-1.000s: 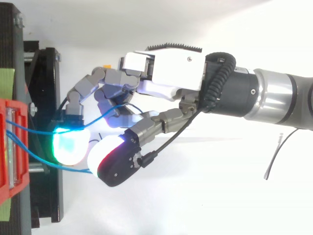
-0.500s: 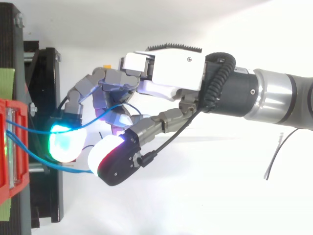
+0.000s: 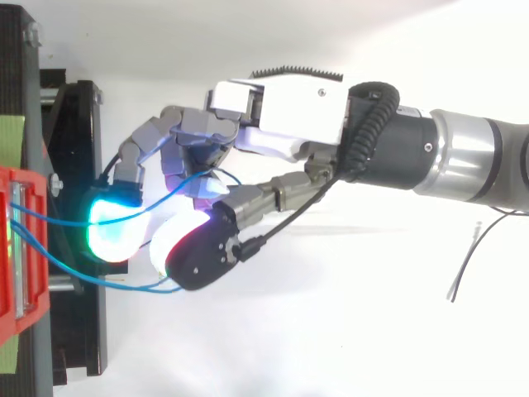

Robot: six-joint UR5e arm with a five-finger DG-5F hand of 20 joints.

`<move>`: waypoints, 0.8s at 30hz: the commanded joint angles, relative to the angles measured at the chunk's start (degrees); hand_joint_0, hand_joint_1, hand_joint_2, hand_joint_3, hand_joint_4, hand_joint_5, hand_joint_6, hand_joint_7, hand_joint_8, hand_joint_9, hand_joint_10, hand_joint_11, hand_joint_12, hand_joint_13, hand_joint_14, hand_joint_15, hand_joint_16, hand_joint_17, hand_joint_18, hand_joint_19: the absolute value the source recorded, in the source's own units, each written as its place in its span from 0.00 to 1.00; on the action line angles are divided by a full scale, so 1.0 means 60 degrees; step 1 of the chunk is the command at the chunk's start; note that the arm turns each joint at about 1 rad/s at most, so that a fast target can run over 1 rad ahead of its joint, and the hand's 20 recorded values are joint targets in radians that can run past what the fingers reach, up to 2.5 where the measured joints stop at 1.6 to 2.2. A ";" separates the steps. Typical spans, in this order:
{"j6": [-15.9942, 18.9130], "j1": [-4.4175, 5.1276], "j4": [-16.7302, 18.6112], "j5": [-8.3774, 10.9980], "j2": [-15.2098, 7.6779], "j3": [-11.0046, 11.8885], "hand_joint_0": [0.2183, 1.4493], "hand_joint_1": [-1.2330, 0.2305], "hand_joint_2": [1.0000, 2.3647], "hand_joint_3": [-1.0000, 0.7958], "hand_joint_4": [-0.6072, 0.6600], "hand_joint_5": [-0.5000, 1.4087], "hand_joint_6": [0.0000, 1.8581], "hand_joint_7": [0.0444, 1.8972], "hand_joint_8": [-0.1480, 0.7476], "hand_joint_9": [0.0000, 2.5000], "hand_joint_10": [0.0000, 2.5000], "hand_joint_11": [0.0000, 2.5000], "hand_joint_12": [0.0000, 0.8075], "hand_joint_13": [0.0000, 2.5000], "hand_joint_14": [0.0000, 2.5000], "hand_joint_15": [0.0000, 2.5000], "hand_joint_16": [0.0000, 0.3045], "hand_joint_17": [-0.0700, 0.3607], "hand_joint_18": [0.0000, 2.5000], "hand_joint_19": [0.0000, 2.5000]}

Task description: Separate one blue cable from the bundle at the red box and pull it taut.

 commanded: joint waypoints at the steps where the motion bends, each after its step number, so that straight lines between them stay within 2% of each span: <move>1: 0.0059 -0.0050 0.0027 -0.0024 0.0000 -0.0001 0.20 0.46 0.00 0.28 0.47 0.14 0.48 0.34 0.51 0.11 1.00 0.59 0.49 0.32 1.00 0.42 0.18 0.44 0.45 0.35; 10: 0.0249 -0.0167 0.0071 -0.0054 0.0015 -0.0001 0.25 0.48 0.00 0.28 0.46 0.14 0.47 0.35 0.48 0.15 1.00 0.64 0.47 0.35 1.00 0.43 0.15 0.41 0.46 0.40; 14: 0.0308 -0.0240 0.0056 -0.0171 0.0015 -0.0001 0.28 0.48 0.00 0.28 0.45 0.14 0.48 0.36 0.48 0.16 1.00 0.65 0.47 0.35 1.00 0.44 0.15 0.39 0.47 0.44; 19: 0.0366 -0.0299 0.0071 -0.0185 0.0015 0.0014 0.31 0.47 0.00 0.29 0.45 0.14 0.48 0.36 0.47 0.17 1.00 0.66 0.47 0.36 1.00 0.44 0.14 0.38 0.48 0.45; 24: 0.0352 -0.0357 0.0071 -0.0332 0.0015 0.0014 0.31 0.47 0.00 0.29 0.46 0.15 0.48 0.35 0.47 0.18 1.00 0.66 0.46 0.36 1.00 0.43 0.14 0.39 0.48 0.45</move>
